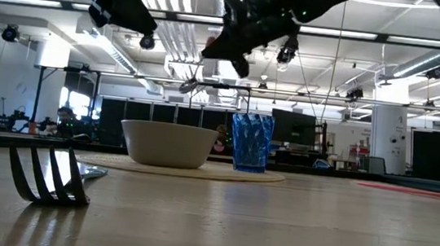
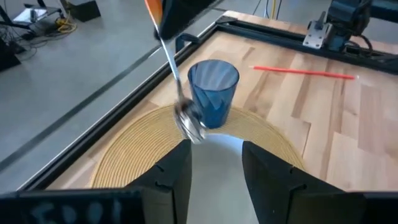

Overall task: Pick & Place Utensil
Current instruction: Put the orange spoon into the gray bowl

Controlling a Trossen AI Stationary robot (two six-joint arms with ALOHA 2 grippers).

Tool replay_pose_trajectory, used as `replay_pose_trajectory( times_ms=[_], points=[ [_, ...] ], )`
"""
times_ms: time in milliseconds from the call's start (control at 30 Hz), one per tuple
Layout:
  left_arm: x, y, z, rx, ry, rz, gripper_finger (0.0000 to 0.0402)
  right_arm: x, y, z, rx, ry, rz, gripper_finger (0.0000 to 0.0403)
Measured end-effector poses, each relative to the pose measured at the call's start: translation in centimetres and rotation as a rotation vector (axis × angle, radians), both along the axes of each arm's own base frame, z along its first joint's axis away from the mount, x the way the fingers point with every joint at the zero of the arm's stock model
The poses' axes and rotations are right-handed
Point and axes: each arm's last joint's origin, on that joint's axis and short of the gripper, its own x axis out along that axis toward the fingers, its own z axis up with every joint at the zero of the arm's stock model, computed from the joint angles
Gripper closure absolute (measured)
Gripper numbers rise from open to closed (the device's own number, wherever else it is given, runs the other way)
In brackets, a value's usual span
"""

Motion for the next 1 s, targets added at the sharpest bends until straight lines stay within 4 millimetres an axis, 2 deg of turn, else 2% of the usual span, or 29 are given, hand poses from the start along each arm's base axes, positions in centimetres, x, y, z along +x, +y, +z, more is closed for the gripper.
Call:
replay_pose_trajectory(
  times_ms=[200,400,667,1000],
  points=[
    [-0.1,0.0,-0.3,-0.009,0.026,0.002,0.0269,1.9,-0.7,-2.2,0.096,0.030,0.063,0.0394],
    [-0.2,0.0,-0.4,-0.010,0.041,0.002,0.0269,3.4,-0.2,-3.4,0.081,0.049,0.109,0.0394],
    [-0.2,0.0,-0.4,-0.010,0.041,0.003,0.0271,4.7,0.2,-3.9,0.046,-0.004,0.262,0.0394],
    [-0.2,0.0,-0.4,-0.011,0.043,0.003,0.0274,5.6,-0.1,-6.6,0.053,0.025,0.334,0.0394]
  ],
)
